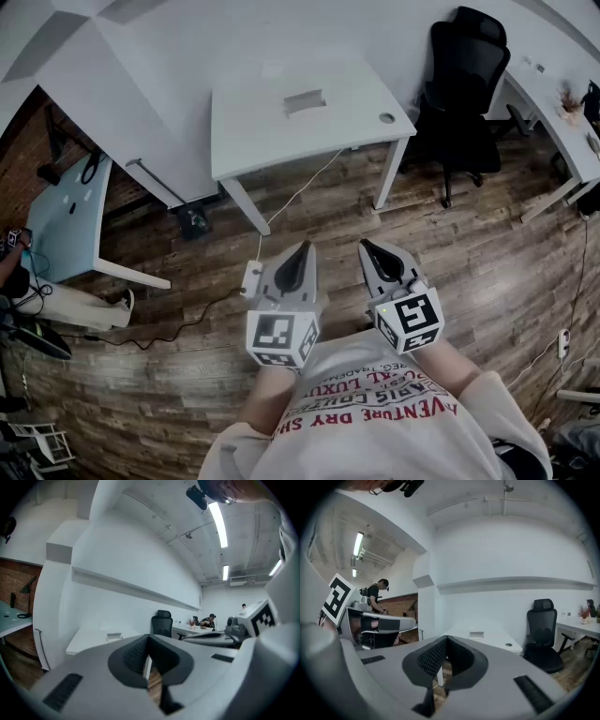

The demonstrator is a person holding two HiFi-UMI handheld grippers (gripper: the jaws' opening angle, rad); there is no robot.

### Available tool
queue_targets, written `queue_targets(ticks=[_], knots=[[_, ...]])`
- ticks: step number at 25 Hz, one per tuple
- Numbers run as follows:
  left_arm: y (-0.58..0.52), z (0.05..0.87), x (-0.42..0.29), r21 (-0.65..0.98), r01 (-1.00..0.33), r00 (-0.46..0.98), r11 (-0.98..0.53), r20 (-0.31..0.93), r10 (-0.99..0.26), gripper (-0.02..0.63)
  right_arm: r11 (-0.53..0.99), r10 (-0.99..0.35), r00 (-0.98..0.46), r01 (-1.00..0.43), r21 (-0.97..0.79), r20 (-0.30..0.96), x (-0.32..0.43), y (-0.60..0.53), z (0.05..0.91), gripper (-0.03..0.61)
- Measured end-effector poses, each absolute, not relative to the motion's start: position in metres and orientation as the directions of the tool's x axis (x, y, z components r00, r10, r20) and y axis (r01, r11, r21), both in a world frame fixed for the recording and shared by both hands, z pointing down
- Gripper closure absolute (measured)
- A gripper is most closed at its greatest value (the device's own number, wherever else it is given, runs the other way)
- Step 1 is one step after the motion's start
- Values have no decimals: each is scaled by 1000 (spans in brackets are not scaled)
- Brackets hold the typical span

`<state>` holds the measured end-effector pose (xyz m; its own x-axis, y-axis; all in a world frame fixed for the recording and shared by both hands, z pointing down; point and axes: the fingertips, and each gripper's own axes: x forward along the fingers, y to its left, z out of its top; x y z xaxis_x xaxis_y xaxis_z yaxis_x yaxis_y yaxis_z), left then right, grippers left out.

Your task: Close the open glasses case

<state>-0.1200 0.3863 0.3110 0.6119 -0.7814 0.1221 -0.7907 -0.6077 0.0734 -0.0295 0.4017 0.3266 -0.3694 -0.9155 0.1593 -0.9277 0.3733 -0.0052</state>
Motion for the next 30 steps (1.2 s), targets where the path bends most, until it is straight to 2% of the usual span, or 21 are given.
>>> queue_targets(ticks=[18,30], knots=[[382,326,-136,89,-784,620,-614,148,-770,615,352,-916,-360,-933,-74,175,-43,399,336,566],[341,347,-114,123,-800,600,-587,188,-778,615,359,-900,-373,-928,-100,225,-14,357,361,566]])
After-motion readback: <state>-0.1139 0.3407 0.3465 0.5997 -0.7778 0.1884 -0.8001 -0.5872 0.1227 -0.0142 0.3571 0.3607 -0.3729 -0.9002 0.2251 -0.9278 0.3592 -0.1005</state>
